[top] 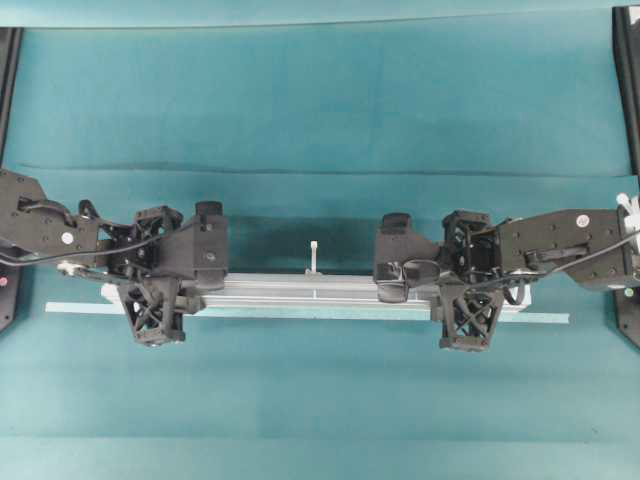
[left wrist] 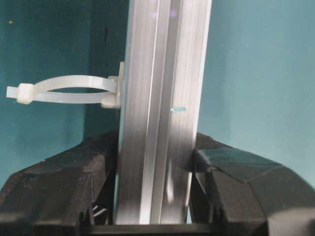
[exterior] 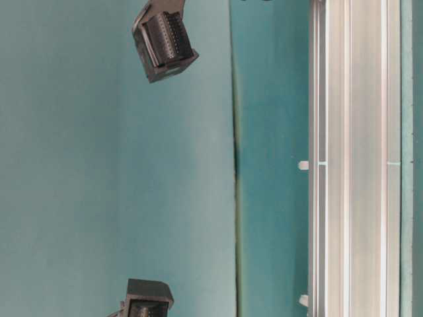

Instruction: Lift the large metal rail with both hands.

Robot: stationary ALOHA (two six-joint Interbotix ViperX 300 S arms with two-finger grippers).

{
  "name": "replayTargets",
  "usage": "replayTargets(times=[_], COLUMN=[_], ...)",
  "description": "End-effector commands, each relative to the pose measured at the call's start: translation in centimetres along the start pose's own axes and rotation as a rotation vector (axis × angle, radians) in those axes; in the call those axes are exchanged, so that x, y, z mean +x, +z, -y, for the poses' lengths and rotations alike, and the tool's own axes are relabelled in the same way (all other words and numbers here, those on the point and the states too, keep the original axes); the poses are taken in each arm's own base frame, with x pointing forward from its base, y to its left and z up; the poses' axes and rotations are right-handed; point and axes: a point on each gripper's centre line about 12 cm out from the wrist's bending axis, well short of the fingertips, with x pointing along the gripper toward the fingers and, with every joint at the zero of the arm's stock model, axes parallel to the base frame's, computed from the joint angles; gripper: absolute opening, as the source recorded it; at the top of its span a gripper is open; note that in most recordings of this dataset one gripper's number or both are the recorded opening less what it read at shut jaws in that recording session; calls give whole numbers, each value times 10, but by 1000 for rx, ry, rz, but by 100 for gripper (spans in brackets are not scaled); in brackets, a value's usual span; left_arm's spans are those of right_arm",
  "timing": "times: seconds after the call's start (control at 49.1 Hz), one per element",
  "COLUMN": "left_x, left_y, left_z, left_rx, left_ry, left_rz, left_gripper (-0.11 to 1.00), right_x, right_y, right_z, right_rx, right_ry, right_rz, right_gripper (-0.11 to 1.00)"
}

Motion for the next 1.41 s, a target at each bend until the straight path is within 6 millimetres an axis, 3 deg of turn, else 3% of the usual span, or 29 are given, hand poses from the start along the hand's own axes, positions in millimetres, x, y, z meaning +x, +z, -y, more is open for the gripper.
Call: replayTargets(times=[0.0,0.183,0.285,0.367,0.448,0.53,0.754,0.958,1.161,1.385], left_x=[3,2,-1,-5,-10,-13,-33,-69,-109,-145], left_y=[7,10,15,20,24,22,24,28,27,23], left_z=[-8,-6,-5,-4,-4,-4,-4,-4,-5,-5], left_rx=[-59,-58,-59,-42,-34,-26,9,28,31,29], left_ry=[9,5,2,0,-2,-2,-3,-7,-11,-19], left_rz=[27,34,56,79,101,106,158,273,405,531], left_gripper=[36,37,63,86,97,95,94,94,94,94], right_x=[2,2,1,0,-2,-5,-38,-89,-132,-152], right_y=[1,1,1,2,4,6,17,27,23,10], right_z=[-1,-1,0,0,1,2,8,17,23,31], right_rx=[12,10,15,16,15,7,21,45,63,78], right_ry=[3,4,3,3,2,-2,-5,-7,-9,-21], right_rz=[1,6,7,11,20,33,113,262,399,486], right_gripper=[47,50,58,75,90,97,96,96,96,96])
